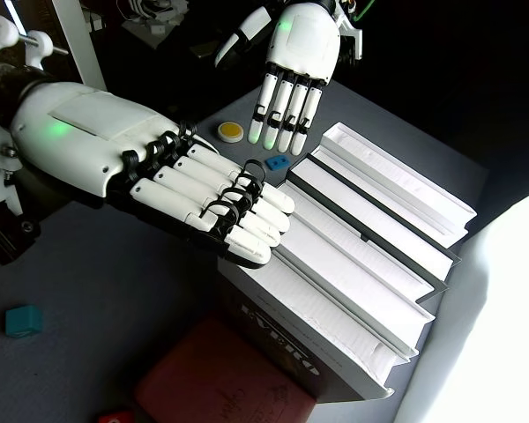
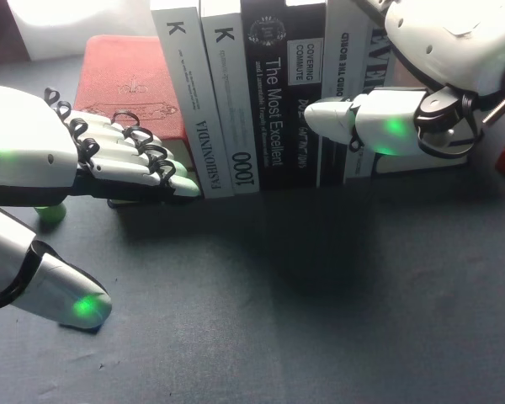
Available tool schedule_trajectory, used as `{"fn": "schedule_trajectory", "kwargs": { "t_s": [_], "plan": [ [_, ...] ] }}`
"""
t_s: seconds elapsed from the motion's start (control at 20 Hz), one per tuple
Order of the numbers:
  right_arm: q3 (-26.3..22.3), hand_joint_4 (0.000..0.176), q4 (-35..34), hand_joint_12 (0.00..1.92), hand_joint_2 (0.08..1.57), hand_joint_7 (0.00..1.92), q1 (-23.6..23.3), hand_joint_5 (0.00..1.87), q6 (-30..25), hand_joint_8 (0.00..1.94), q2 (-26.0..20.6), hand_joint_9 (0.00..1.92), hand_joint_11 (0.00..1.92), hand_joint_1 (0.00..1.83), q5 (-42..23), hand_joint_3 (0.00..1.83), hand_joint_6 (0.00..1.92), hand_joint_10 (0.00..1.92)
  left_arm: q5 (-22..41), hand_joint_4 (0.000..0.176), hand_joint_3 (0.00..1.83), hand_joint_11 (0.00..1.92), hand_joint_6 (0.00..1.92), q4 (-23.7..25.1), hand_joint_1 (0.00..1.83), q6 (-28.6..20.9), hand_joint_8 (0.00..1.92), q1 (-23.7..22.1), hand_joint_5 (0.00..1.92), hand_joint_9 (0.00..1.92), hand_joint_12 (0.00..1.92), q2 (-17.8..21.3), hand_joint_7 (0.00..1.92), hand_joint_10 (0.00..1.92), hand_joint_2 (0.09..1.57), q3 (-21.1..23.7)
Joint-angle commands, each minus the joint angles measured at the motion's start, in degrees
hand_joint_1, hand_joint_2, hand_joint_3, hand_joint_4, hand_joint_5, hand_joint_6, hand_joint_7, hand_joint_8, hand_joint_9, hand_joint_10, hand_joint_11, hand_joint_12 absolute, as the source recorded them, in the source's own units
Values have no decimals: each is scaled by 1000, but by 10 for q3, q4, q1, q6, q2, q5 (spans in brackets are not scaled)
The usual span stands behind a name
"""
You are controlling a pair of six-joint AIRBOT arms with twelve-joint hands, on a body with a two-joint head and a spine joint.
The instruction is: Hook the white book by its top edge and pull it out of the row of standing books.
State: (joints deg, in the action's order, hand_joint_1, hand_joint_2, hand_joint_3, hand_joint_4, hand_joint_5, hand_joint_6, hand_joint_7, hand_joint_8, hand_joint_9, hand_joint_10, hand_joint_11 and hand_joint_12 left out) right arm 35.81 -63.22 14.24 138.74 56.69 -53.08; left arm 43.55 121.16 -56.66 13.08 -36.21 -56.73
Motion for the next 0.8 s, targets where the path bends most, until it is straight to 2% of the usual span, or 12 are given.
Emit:
{"fn": "schedule_trajectory", "kwargs": {
  "t_s": [0.0,0.35,0.75],
  "plan": [
    [0,0,41,0,1033,0,-1,0,-2,0,-1,0,0,0,-30,2,0,0,-12,0,45,0,0,-33,0,0,0,-6,0,0,0,0,0,0,1040,-3],
    [-10,0,39,0,1033,0,3,0,15,0,-4,0,0,0,-42,2,0,0,-11,0,33,0,0,-33,0,-2,0,-7,0,0,0,0,0,0,1031,-4],
    [-84,0,37,0,1034,0,-6,0,53,0,-35,0,0,0,-75,2,0,0,-11,0,28,0,0,-33,0,-2,0,-7,0,0,0,0,0,0,1036,-1]
  ]
}}
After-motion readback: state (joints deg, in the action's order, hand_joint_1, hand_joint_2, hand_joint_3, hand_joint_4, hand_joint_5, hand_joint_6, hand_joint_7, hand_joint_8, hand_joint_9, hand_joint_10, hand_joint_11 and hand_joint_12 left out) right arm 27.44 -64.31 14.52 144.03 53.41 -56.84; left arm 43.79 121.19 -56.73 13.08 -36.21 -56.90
